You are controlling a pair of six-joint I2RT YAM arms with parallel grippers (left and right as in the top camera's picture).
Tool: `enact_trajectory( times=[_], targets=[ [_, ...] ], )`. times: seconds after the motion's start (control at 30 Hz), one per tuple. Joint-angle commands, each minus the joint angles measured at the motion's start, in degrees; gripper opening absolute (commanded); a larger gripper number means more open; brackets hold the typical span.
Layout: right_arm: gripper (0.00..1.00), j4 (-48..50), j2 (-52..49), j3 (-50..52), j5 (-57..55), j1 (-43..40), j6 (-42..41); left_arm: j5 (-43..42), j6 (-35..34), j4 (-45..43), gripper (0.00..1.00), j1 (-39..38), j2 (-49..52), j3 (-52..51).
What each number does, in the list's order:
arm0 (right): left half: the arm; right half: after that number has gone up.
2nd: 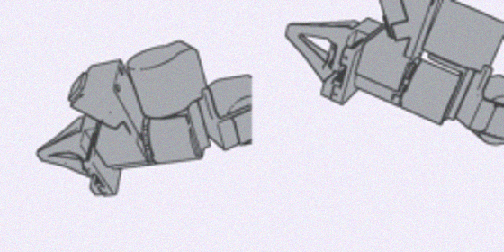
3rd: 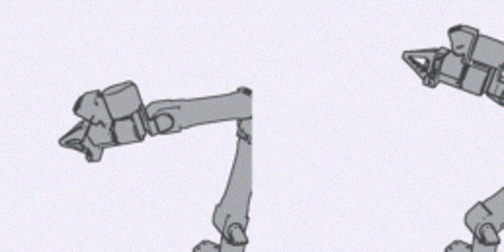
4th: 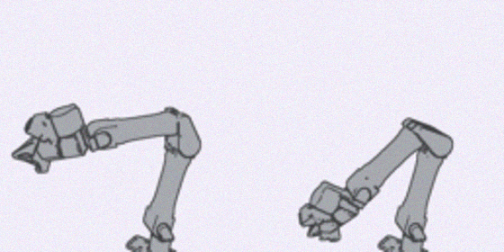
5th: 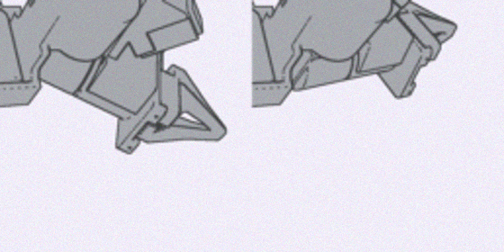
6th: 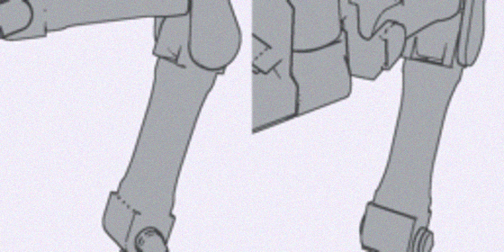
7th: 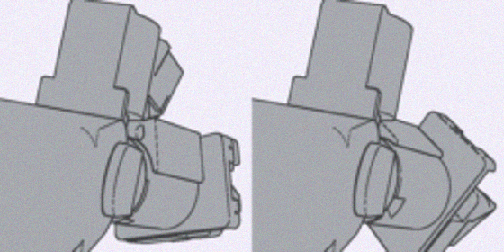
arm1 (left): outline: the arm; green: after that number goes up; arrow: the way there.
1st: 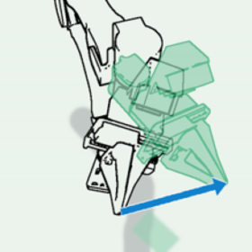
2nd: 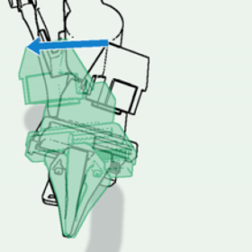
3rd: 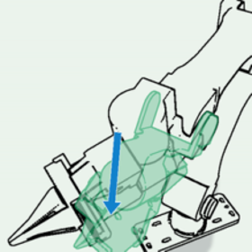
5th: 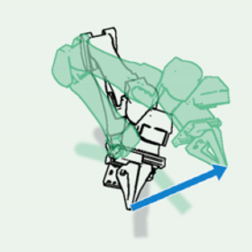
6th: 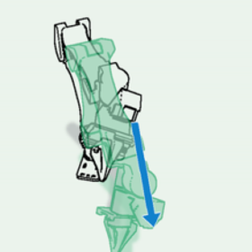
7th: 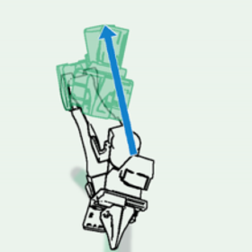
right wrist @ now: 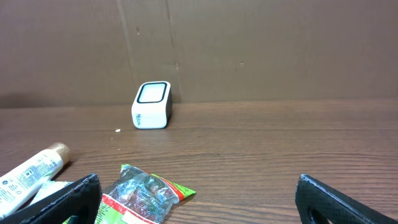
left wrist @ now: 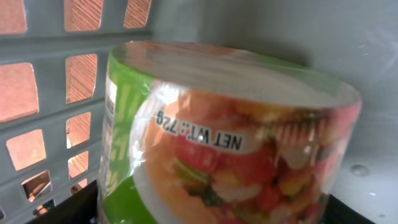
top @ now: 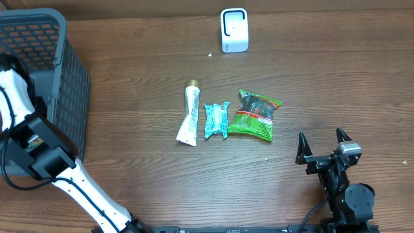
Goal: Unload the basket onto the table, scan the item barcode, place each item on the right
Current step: 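Grasp the round noodle cup in the basket with the left gripper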
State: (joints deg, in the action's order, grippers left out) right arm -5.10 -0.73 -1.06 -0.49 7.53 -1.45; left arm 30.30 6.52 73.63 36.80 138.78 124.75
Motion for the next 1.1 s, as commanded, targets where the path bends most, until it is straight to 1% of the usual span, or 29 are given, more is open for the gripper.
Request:
enact_trajectory(
  times=[0.0,0.33,0.47,0.67,0.8,0.9,0.97,1.07],
  targets=[
    [1.00,0.5,0.6,0.6,-0.7,0.1,0.2,-1.2,-0.2,0.0,0.63,-1.4,0.4,-0.6],
    [1.00,0.5,0.6,0.6,-0.7,0.1,0.2,-1.2,-7.0,1.3,0.65,-2.7,0.2,-0.2],
    [1.00,0.5,0.6,0.6,-0.7,0.1,0.2,-1.3,-9.9,3.7,0.66,-3.2,0.2,2.8],
    [1.00,0.5,0.6,0.6,-0.7,0.1,0.2,-2.2,-12.9,9.4,0.66,-3.8,0.2,13.4],
    [1.00,0.5,0.6,0.6,-0.7,0.1,0.2,-8.7,-13.5,12.3,0.65,-3.9,0.1,22.4],
    [1.00,0.5,0.6,0.6,-0.7,0.1,0.2,-12.0,-15.6,15.2,0.66,-3.9,-0.2,30.0],
    [1.00,0.5,0.6,0.6,-0.7,0.1,0.2,-13.8,-15.6,16.2,0.65,-3.9,-0.6,33.2],
    [1.00,0.5,0.6,0.6,-0.7,0.1,0.2,-18.8,-15.9,17.4,0.64,-4.0,-2.0,38.4]
  ],
)
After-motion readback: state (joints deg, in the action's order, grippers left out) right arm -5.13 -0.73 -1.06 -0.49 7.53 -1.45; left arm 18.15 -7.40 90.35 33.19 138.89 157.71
